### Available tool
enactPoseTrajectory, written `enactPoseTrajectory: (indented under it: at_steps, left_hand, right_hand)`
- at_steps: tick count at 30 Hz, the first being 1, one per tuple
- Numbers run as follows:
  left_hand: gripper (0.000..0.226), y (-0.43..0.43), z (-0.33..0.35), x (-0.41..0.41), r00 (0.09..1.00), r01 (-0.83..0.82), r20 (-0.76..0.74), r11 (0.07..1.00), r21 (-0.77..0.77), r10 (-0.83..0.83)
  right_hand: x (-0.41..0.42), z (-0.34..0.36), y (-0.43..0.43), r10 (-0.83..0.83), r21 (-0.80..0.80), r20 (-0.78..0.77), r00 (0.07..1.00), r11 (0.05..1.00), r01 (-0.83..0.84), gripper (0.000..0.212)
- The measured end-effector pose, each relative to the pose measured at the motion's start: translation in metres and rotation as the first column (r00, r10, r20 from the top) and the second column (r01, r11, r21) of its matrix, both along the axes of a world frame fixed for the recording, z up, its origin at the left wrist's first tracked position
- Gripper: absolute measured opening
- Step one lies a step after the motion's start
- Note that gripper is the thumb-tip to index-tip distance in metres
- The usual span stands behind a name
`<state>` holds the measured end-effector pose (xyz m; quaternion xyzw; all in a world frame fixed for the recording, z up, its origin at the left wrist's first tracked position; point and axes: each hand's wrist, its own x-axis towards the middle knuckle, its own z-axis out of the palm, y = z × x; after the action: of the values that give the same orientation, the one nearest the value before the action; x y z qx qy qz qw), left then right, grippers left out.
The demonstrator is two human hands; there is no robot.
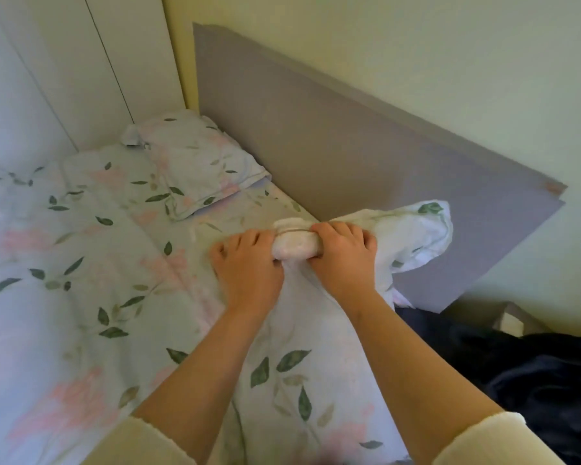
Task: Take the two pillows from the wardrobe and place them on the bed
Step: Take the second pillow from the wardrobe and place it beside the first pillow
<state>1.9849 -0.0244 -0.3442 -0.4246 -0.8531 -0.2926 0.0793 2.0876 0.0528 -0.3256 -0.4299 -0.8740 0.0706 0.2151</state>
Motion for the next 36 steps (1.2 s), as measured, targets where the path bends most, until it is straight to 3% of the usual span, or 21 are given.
enactPoseTrajectory:
  at_steps: [3, 6, 13, 20, 23, 27, 30, 33, 36]
  left_hand:
    - [0.045, 0.001, -0.036, -0.007, 0.998, 0.041, 0.055, 0.980, -0.196, -0.031]
    - [0.049, 0.000, -0.069, -0.013, 0.982, 0.133, 0.178, 0.916, -0.380, -0.069]
    - [0.038, 0.000, -0.110, -0.017, 0.893, 0.208, 0.450, 0.869, -0.449, 0.019]
    - [0.038, 0.010, -0.147, -0.010, 0.821, 0.175, 0.545, 0.835, -0.521, 0.168]
    - [0.041, 0.015, -0.171, 0.005, 0.790, 0.196, 0.567, 0.781, -0.594, 0.233]
    - [0.048, 0.020, -0.210, 0.017, 0.830, 0.019, 0.392, 0.682, -0.732, 0.398]
    - [0.062, 0.031, -0.239, 0.017, 0.728, -0.134, 0.368, 0.646, -0.751, 0.579]
    - [0.076, 0.042, -0.264, 0.018, 0.571, -0.236, 0.464, 0.677, -0.698, 0.678]
    - [0.084, 0.051, -0.286, 0.021, 0.559, -0.312, 0.424, 0.654, -0.689, 0.712]
  right_hand:
    - [-0.014, -0.034, 0.004, 0.068, -0.168, 0.075, 0.995, 0.984, -0.055, 0.038]
    - [-0.022, -0.069, 0.004, 0.110, -0.361, 0.192, 0.975, 0.932, -0.034, 0.046]
    - [-0.018, -0.123, 0.017, 0.163, -0.537, 0.331, 0.930, 0.842, 0.044, 0.039]
    - [-0.010, -0.163, 0.036, 0.215, -0.637, 0.347, 0.913, 0.768, 0.061, 0.035]
    - [0.001, -0.180, 0.045, 0.257, -0.688, 0.376, 0.890, 0.721, 0.082, 0.036]
    - [0.014, -0.207, 0.065, 0.279, -0.700, 0.399, 0.873, 0.707, 0.094, 0.039]
    - [0.021, -0.236, 0.083, 0.230, -0.683, 0.438, 0.869, 0.713, 0.156, 0.049]
    - [0.028, -0.262, 0.093, 0.215, -0.741, 0.454, 0.864, 0.630, 0.232, 0.070]
    - [0.029, -0.286, 0.100, 0.172, -0.775, 0.429, 0.887, 0.575, 0.264, 0.086]
